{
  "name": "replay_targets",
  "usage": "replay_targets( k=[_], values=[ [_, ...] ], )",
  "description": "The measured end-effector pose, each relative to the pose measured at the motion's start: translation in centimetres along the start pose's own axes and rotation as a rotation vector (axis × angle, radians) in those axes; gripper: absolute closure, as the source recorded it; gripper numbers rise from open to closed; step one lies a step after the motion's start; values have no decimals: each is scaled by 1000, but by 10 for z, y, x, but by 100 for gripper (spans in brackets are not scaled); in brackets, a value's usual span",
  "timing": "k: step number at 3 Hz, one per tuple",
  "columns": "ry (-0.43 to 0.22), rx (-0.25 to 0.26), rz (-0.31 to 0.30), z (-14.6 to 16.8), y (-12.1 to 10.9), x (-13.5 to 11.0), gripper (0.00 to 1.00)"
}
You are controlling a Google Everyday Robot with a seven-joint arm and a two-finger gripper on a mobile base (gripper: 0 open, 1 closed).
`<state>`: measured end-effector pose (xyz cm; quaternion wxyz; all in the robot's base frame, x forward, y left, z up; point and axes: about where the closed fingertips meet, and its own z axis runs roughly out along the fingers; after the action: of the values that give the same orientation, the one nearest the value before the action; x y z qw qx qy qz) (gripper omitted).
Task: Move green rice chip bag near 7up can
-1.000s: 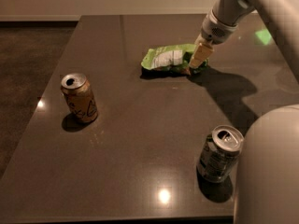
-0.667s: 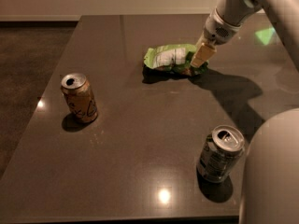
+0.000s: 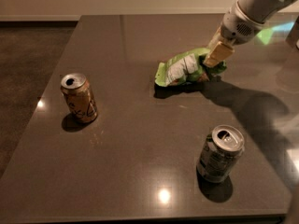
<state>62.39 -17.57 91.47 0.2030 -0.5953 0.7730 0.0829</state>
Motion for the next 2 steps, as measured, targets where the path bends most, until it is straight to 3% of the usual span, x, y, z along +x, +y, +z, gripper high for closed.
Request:
replay_targets(
  k=[2],
  values=[
    [35,-6,-3,-35,70,22,100]
  ],
)
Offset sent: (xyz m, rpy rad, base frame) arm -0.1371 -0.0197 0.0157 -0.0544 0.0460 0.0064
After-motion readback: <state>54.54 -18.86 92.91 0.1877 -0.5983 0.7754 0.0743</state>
